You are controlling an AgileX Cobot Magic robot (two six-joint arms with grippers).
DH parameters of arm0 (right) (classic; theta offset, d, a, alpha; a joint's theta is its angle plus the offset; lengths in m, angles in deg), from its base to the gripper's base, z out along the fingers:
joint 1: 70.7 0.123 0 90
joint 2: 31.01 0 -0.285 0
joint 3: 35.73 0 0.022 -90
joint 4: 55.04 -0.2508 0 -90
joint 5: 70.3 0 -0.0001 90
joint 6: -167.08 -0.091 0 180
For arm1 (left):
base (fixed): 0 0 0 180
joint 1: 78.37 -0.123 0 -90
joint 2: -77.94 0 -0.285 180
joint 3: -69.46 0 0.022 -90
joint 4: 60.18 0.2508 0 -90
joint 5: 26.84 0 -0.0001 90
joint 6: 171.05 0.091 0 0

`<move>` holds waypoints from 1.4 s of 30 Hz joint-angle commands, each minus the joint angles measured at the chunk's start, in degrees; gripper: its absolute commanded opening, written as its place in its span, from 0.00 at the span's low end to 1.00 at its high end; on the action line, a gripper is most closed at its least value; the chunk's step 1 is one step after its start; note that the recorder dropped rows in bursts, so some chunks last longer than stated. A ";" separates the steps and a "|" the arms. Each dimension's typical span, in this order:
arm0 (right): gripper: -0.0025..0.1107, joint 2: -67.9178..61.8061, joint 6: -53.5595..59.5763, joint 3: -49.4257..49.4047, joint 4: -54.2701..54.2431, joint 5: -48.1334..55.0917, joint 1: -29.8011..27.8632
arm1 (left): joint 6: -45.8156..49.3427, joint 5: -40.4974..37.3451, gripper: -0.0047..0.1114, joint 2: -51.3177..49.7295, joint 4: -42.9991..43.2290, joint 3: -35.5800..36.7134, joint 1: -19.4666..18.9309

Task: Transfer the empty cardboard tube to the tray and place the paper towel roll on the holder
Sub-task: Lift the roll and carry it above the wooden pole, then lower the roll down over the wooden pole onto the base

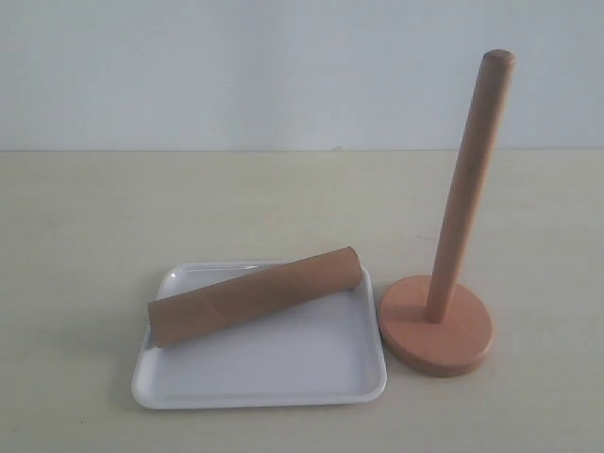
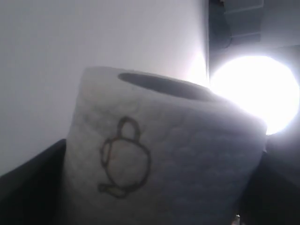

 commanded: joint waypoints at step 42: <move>0.02 0.20 0.12 0.07 0.36 -0.20 0.10 | 9.15 -16.64 0.08 -13.22 -6.82 -6.28 4.61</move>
